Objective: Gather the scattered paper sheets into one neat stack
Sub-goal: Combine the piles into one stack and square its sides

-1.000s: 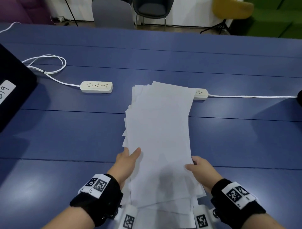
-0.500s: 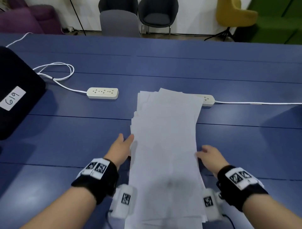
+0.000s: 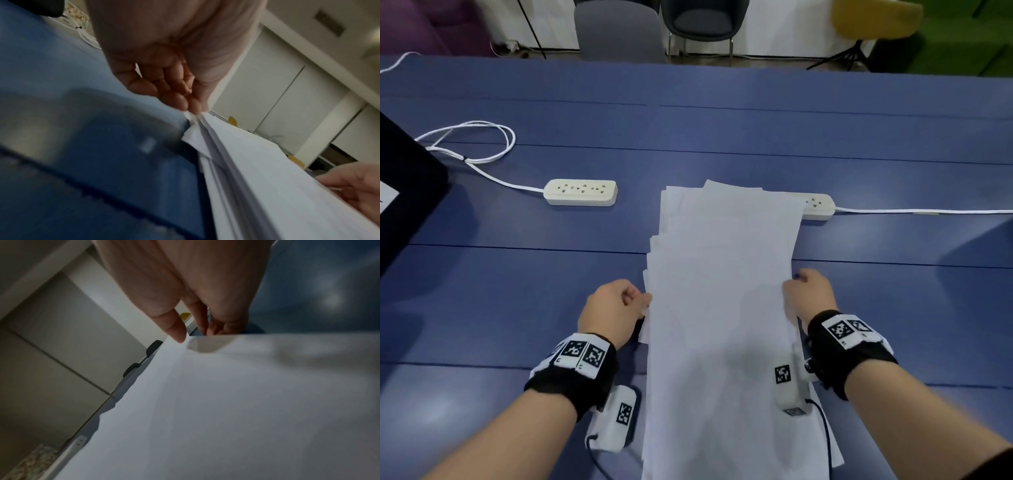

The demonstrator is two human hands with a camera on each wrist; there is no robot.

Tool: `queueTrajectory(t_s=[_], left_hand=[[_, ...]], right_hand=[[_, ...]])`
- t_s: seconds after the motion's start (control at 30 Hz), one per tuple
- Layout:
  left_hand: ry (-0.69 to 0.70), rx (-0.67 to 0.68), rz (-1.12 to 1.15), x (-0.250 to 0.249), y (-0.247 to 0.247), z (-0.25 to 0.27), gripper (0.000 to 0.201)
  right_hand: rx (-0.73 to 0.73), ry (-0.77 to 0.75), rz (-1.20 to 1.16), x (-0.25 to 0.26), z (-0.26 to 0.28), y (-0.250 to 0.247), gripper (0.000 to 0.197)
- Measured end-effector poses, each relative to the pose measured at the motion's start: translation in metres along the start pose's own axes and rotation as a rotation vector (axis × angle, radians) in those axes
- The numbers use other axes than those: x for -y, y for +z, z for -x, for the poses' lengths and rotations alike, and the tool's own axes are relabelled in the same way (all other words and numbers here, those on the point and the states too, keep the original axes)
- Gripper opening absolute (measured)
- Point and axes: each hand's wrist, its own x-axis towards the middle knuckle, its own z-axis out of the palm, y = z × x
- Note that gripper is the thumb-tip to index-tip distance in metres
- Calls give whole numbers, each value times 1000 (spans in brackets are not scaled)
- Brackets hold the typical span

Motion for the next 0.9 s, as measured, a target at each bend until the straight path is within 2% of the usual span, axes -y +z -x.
queueTrajectory(t_s=[0.1,0.17,0.27,0.33,0.4,0.5,0.57,0.67,0.8,0.87,0.9], left_hand=[[-14,65,61,11,5,0,6],[-12,70,90,15,9,0,7],[33,77,154,15,12,-3,13],[47,97,166,13,13,-6,3],[55,87,100,11,12,-5,15],[72,144,-135,8,8,-2,35],[67,140,-212,3,2,-5,34],[46,89,11,-10,0,-23,32],[-18,214,424,-45,16,-31,15],[-12,266,421,-56,24,-30,4],[11,279,396,-59,27,-31,11]], right_hand=[[-45,22,-98,-5,16,-1,20],[-64,15,-191,-8,33,-1,28],[-21,-68,-229,-13,58,2,15],[24,-138,-230,-12,70,2,12],[69,-157,-216,-12,74,2,16],[111,-104,-171,-11,69,-5,12],[120,-53,-155,-10,54,-9,8],[110,-45,-104,2,21,-7,9],[78,-42,-3,19,-18,3,21],[131,-41,68,29,-27,7,31],[182,-48,102,32,-30,7,39]])
